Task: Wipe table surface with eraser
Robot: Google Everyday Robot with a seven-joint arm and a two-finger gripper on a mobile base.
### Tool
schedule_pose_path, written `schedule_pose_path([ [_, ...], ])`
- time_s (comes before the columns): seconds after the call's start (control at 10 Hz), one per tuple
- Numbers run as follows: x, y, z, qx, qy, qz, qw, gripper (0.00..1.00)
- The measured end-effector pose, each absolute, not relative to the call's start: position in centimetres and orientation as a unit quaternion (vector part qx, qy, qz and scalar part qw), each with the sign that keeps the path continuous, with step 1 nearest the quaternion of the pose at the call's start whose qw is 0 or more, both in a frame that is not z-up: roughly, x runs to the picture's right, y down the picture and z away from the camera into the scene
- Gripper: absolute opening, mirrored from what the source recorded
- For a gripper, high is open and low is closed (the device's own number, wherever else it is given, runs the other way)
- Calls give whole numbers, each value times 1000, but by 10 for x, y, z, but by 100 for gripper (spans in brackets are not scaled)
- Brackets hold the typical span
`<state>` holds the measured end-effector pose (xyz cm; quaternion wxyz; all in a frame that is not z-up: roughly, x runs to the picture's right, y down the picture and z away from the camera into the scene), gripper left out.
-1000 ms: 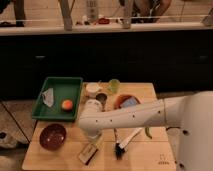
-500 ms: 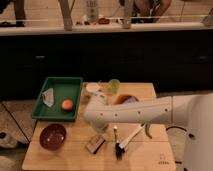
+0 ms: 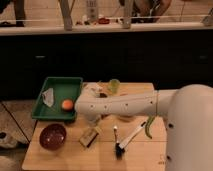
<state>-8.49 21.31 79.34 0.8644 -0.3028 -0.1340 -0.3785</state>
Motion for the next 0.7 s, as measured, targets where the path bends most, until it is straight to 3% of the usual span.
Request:
schedule_pose_path([
  [0.4,-106,242,777,-306,-161,-403,847,1],
  [0.7,-70,249,766,-309,-148,-389,855,1],
])
